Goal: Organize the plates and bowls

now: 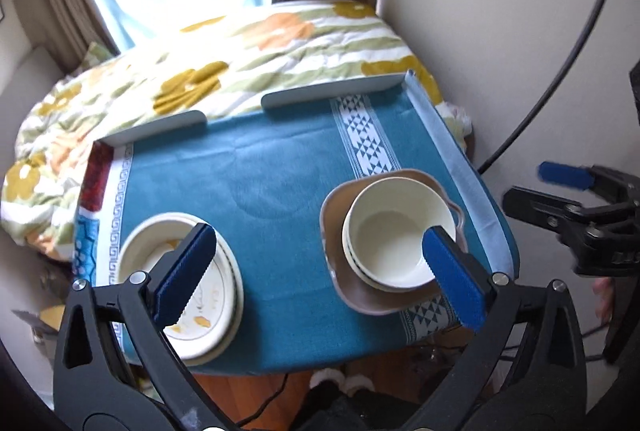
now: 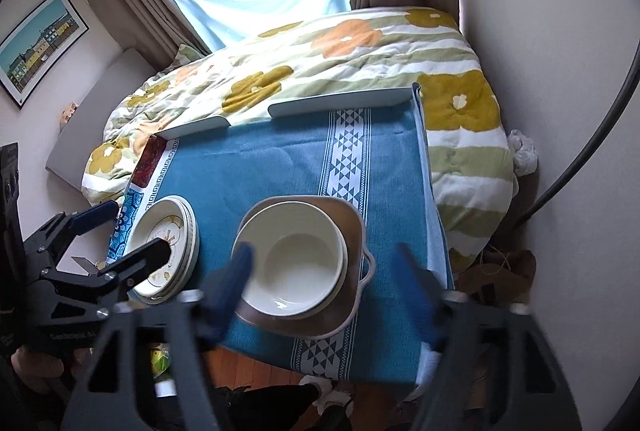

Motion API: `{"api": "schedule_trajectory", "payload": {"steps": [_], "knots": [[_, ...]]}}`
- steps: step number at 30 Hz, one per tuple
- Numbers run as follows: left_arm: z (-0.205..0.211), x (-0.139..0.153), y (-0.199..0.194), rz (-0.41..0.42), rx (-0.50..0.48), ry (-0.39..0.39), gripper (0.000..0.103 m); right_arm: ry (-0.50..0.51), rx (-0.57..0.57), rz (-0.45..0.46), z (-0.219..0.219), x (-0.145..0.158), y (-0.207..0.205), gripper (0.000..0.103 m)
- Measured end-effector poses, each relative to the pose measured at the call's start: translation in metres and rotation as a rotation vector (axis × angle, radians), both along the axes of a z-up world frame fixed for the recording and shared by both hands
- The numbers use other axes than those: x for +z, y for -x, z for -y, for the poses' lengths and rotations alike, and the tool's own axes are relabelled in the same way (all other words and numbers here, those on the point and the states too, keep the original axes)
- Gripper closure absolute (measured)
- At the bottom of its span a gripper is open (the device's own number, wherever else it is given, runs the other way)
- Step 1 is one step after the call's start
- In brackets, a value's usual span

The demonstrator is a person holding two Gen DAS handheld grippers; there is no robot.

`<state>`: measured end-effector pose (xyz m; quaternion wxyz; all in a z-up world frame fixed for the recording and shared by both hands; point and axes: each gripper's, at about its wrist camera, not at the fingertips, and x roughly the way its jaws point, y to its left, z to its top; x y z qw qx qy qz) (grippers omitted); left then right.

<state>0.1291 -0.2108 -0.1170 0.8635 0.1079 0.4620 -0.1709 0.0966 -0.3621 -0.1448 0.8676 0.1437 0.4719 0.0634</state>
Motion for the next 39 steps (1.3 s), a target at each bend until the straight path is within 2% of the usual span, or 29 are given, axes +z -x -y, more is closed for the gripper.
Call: {"api": "schedule_trajectory", "payload": {"steps": [2,4,6,10,16,18,20,25,26,30,34,36,39], "knots": [[-0.002,-0.008,-0.002,-0.055,-0.036,-0.028,0.000,0.013,0.032,-0.037,0.003,-0.004,0.002,0.000],[-0.004,-0.022,-0.005,-0.117,-0.059,-0.055,0.001,0.079,0.057,-0.128,0.002,-0.016,0.000,0.000],[-0.006,-0.039,-0.008,-0.178,-0.073,-0.074,0.001,0.161,0.073,-0.173,-0.001,-0.028,0.001,0.000],[-0.007,-0.073,-0.020,-0.290,-0.082,-0.086,0.001,0.234,0.073,-0.254,-0.001,-0.053,0.000,0.000],[-0.003,-0.112,-0.036,-0.404,-0.109,-0.109,0.003,0.251,0.132,-0.358,-0.007,-0.084,-0.021,0.001],[0.000,-0.124,-0.041,-0.446,-0.124,-0.123,0.005,0.277,0.154,-0.401,-0.012,-0.094,-0.032,0.019],[0.004,-0.134,-0.043,-0.473,-0.145,-0.127,0.007,0.281,0.184,-0.434,-0.016,-0.105,-0.039,0.029],[0.011,-0.149,-0.053,-0.516,-0.182,-0.132,0.026,0.266,0.246,-0.490,-0.025,-0.127,-0.050,0.042],[0.014,-0.152,-0.054,-0.527,-0.190,-0.130,0.029,0.255,0.257,-0.497,-0.025,-0.130,-0.052,0.047],[0.026,-0.165,-0.052,-0.566,-0.236,-0.105,0.052,0.186,0.293,-0.511,-0.025,-0.147,-0.055,0.069],[0.036,-0.174,-0.047,-0.581,-0.272,-0.079,0.075,0.134,0.302,-0.499,-0.024,-0.155,-0.054,0.078],[0.041,-0.178,-0.042,-0.572,-0.283,-0.074,0.081,0.117,0.302,-0.485,-0.022,-0.158,-0.051,0.079],[0.044,-0.180,-0.036,-0.547,-0.283,-0.090,0.083,0.077,0.289,-0.462,-0.018,-0.161,-0.047,0.082]]}}
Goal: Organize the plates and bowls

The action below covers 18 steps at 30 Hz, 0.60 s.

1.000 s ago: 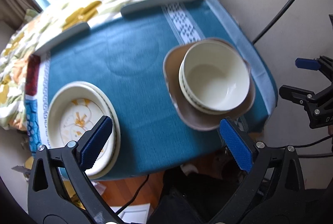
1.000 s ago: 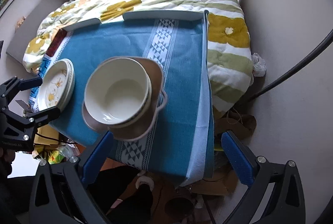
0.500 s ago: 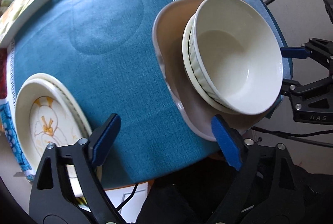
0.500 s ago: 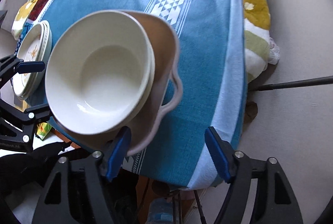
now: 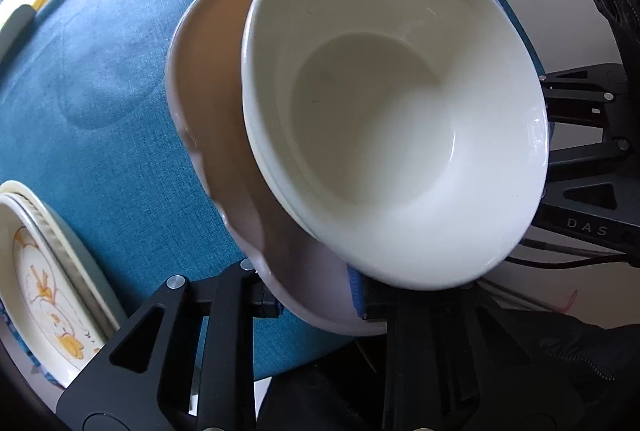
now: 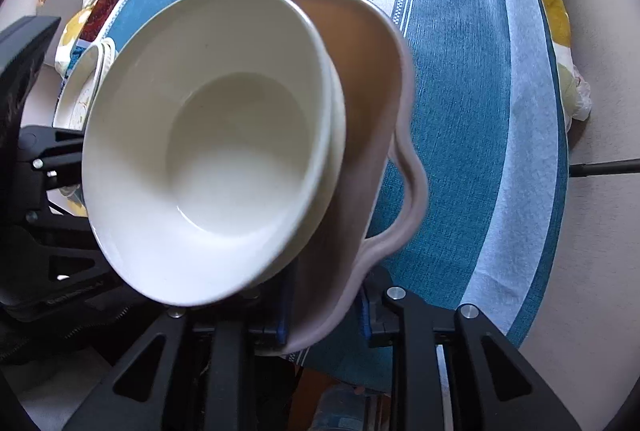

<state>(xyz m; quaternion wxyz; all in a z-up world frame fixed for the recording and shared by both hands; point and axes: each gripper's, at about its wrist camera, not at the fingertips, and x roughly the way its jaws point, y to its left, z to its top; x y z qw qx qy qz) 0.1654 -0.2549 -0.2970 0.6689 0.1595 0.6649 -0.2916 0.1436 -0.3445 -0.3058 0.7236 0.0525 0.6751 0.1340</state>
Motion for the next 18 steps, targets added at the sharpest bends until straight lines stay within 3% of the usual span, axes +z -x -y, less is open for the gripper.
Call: {"api": "schedule_trajectory", "payload": {"steps": [2,11,18], "knots": [[0.000,0.001,0.001,0.004,0.005,0.010,0.083,-0.023,0.004,0.016,0.002,-0.002,0.003,0.086],[-0.006,0.008,0.023,0.067,-0.022,0.012,0.083,0.015,0.044,0.069,-0.005,0.001,0.021,0.086],[-0.018,0.031,0.037,0.116,0.029,0.016,0.083,0.021,0.072,0.096,-0.017,0.026,0.023,0.086]]}}
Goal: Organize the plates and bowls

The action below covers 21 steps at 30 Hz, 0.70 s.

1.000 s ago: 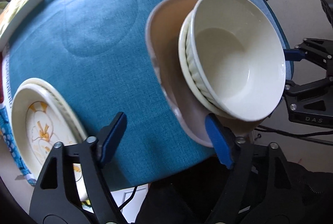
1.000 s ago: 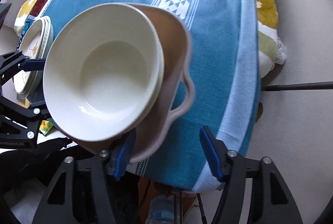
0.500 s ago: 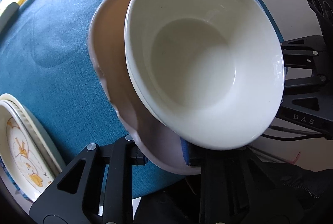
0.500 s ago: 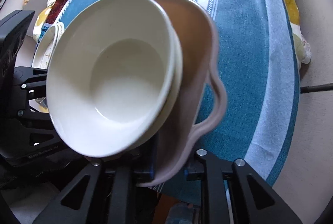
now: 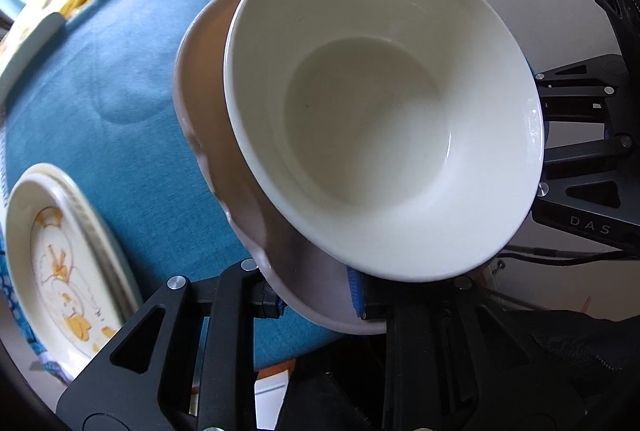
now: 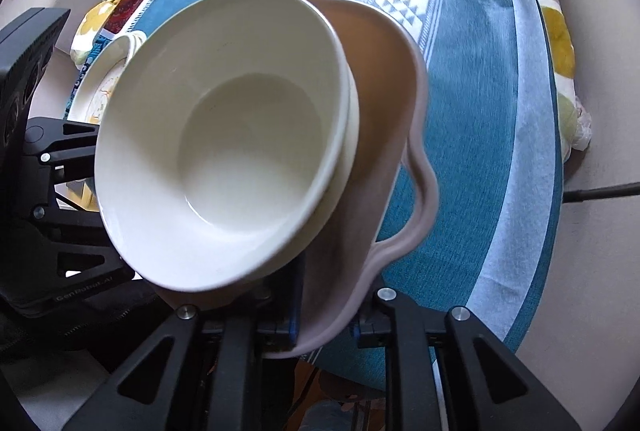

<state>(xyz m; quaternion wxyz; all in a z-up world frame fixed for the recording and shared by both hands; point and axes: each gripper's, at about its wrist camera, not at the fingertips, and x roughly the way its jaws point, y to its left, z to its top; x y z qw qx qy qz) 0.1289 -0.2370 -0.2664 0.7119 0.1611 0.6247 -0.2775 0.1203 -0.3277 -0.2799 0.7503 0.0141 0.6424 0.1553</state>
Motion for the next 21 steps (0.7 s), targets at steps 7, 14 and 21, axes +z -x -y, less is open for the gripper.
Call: {"api": "schedule_trajectory", "payload": {"steps": [7,14,21], "knots": [[-0.032,0.043,0.002,0.069,0.068,-0.014,0.083,-0.012,0.077,0.055,-0.021,0.032,-0.014,0.086],[-0.092,0.075,-0.013,0.091,0.117,-0.025,0.083,-0.003,0.136,0.078,-0.084,0.060,-0.030,0.086],[-0.167,0.081,-0.034,0.095,0.115,-0.034,0.083,-0.001,0.120,0.083,-0.157,0.068,-0.055,0.086]]}}
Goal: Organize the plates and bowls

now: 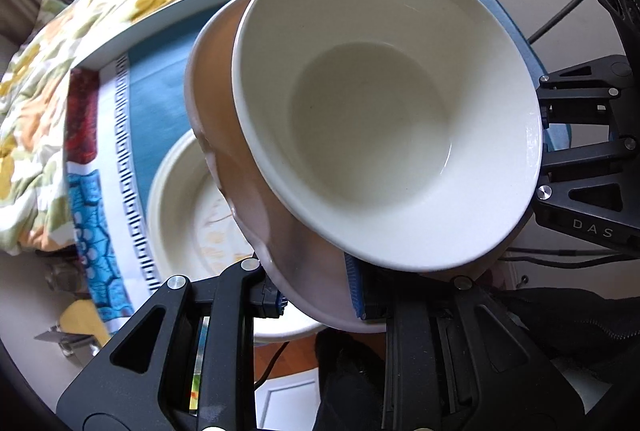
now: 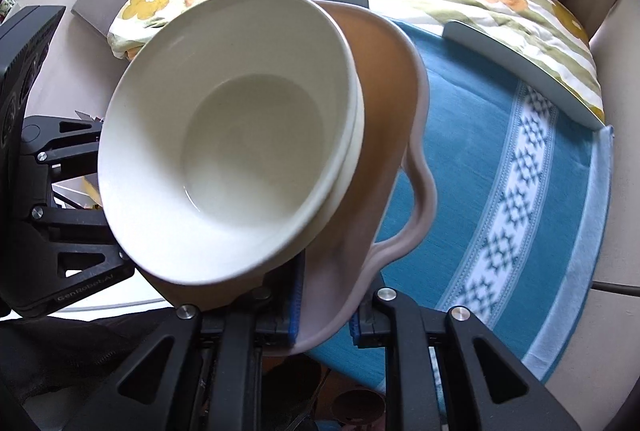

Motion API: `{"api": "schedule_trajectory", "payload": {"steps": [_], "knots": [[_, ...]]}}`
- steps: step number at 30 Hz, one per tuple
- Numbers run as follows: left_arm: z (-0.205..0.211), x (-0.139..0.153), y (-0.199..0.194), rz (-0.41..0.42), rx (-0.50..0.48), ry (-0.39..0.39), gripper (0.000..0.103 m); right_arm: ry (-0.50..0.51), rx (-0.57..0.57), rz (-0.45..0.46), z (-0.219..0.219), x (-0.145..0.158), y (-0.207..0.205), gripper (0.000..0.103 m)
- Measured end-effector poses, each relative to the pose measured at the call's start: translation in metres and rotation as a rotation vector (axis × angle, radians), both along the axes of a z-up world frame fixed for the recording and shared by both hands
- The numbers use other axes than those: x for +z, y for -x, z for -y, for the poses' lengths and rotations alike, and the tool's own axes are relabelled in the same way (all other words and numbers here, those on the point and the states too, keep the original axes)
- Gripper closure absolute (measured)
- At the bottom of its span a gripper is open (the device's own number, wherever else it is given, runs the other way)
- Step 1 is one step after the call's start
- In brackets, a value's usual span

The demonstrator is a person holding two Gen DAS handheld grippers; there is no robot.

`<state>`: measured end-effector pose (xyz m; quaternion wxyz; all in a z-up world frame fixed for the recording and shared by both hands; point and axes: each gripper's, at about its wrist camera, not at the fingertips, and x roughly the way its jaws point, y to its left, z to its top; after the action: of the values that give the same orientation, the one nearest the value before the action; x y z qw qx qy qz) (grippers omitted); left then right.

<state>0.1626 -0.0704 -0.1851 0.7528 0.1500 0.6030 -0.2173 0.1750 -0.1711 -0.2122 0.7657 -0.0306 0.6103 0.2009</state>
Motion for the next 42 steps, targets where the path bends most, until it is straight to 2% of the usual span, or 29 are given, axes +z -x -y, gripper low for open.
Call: {"api": "schedule_trajectory", "payload": {"steps": [7,14,29,42], "knots": [[-0.067,-0.025,-0.017,-0.038,-0.035,-0.020,0.083,-0.007,-0.036,-0.049,-0.067,-0.016,-0.010,0.086],[-0.096,-0.054,-0.023,-0.096,-0.056,-0.011,0.083,0.006,-0.083,-0.109,-0.103,-0.039,-0.011,0.086],[-0.102,-0.059,-0.025,-0.118,-0.045,0.013,0.083,0.028,-0.122,-0.111,-0.105,-0.046,-0.008,0.086],[-0.101,-0.056,-0.031,-0.151,-0.025,-0.016,0.079,0.054,-0.121,-0.124,-0.107,-0.047,-0.013,0.086]]}}
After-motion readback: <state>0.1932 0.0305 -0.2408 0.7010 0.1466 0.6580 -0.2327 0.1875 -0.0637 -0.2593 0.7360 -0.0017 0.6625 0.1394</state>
